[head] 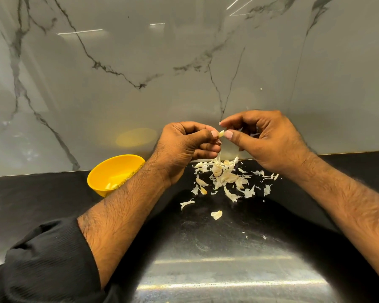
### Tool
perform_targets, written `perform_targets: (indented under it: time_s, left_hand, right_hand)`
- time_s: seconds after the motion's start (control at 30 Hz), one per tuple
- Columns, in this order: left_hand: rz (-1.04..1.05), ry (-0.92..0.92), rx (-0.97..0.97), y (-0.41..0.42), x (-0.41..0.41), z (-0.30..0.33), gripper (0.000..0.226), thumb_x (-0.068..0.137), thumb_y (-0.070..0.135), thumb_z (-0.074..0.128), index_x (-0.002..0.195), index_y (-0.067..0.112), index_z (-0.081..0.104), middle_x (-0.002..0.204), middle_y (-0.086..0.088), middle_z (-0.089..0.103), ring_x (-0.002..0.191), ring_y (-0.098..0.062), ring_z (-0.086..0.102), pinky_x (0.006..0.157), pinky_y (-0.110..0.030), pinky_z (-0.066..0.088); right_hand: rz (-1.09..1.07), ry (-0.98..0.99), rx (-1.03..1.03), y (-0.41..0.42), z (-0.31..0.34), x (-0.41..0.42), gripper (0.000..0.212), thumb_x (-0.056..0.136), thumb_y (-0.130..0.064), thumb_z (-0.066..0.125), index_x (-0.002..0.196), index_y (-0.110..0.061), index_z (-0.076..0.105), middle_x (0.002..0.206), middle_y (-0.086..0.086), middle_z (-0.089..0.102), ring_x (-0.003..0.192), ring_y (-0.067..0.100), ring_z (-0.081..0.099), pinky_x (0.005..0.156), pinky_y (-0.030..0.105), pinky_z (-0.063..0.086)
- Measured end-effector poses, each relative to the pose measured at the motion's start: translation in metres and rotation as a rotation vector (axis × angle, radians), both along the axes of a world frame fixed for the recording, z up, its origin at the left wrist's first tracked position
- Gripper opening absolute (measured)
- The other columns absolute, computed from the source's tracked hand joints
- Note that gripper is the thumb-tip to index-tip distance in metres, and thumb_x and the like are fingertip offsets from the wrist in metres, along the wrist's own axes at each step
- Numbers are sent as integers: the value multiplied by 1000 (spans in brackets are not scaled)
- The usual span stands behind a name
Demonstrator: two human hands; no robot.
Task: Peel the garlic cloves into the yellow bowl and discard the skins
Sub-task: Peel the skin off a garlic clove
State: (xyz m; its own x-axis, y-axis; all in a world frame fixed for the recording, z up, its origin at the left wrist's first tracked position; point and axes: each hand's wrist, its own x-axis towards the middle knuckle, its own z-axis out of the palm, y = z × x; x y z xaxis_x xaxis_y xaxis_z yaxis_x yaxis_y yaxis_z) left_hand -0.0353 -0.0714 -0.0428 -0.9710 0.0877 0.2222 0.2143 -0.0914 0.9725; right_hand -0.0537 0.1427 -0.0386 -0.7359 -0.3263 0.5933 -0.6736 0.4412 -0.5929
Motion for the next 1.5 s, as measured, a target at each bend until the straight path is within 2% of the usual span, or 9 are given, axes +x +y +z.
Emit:
perform_targets:
  time_s: [0.2,0.4,0.57,0.67,0.9,1.03,1.13,1.3,1.5]
  left_hand:
    - [-46,48,-50,1,4,0,19,90,0,77,109,-3,74,93,-14,78,82,-24,76,73,-30,64]
    - [18,184,-179,1,3,-2,23,92,4,79,112,-4,73,100,-17,79,89,-30,79,72,-34,66]
    - [3,198,-150,1,3,-2,18,96,3,74,110,-8,71,98,-19,79,87,-30,78,71,-33,65]
    - [-26,155,-66,0,3,-1,8,98,2,70,104,-3,70,97,-20,79,83,-28,77,70,-33,64]
    - [-24,102,-32,1,5,2,14,96,0,71,110,-3,70,95,-17,79,77,-24,76,70,-31,64]
    - [-33,106,-62,1,5,3,18,94,0,73,111,4,75,95,-14,80,80,-23,76,72,-29,64]
    - [-23,110,-73,-1,5,3,14,95,-1,72,109,0,75,96,-18,79,82,-24,76,73,-29,64]
    - [-38,102,-65,-3,5,3,20,94,-1,73,114,-2,72,98,-19,79,83,-26,77,75,-31,65]
    - [-56,90,-61,-4,5,4,25,94,-1,71,119,-1,72,101,-15,79,84,-24,77,76,-30,65]
  right_hand:
    - [-16,-23,15,1,2,0,10,97,-25,73,105,-24,79,86,-12,75,72,6,72,67,22,62]
    - [-34,-47,26,-4,0,0,8,102,-23,67,104,-23,74,84,-10,73,72,5,73,67,19,61]
    - [62,-293,-199,-7,-1,-1,10,102,-11,65,105,-14,74,84,2,77,69,16,72,59,28,57]
    - [157,-430,-341,-8,-2,-1,11,102,-7,65,107,-6,74,83,7,76,67,17,67,58,26,56]
    - [244,-548,-426,-5,-3,-3,16,100,-7,66,111,1,74,86,11,74,69,16,66,60,24,56]
    - [243,-552,-404,-4,-3,-3,15,98,-3,68,111,0,74,90,13,76,72,18,68,63,26,58]
    - [238,-528,-379,-3,-1,-1,14,96,-3,70,108,-1,75,91,15,78,73,19,70,65,28,60]
    - [126,-318,-156,-3,-1,0,10,97,-17,72,105,-12,77,84,4,78,71,19,74,66,33,64]
    - [99,-244,-135,-1,0,1,11,97,-23,74,102,-14,76,84,5,77,69,17,73,65,33,64]
